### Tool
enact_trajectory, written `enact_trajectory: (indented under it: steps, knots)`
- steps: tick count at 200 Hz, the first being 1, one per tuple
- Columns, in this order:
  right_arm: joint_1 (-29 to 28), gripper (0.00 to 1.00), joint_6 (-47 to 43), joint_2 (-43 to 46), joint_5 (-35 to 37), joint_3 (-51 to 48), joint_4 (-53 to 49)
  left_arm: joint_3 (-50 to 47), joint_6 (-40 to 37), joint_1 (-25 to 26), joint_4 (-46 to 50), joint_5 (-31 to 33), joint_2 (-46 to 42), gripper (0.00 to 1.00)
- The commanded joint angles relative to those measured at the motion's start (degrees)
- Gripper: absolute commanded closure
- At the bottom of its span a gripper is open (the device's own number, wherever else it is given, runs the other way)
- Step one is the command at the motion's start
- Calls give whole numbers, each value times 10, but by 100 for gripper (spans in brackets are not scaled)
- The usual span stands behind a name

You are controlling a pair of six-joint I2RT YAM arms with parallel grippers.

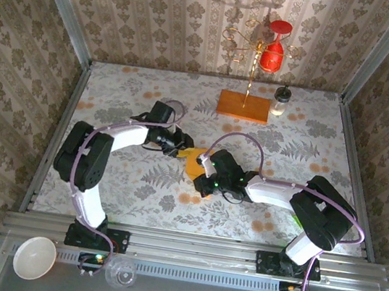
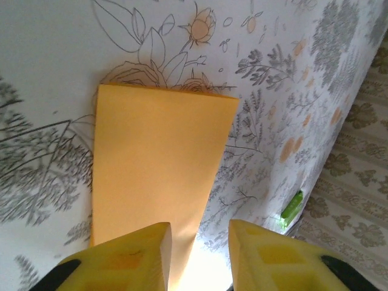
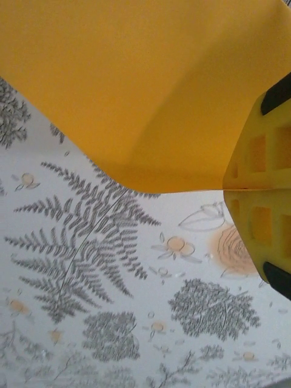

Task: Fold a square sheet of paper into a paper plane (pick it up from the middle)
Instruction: Third fold the triangle at the center of the table.

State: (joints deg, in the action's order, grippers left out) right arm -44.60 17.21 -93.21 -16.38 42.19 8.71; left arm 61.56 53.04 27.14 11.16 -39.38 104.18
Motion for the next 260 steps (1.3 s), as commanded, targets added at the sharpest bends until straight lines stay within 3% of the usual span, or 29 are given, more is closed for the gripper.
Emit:
enact_trajectory:
  steps: [1,73,102,172,260]
  knots:
    - [5,100,19,7,-35,-10,21,34,-20,17,21,3,37,71]
    - [22,100,44,-7,-46,-7,24,109,-56,34,103,21,127,78]
    - [30,100,64,-14,-35,-3,18,117,-79,36,145,62,138,79]
    - [49,98,104,-32,-4,14,-7,112,-99,38,152,61,149,82]
    - [54,97,92,-45,4,34,-41,114,-106,40,147,49,147,82]
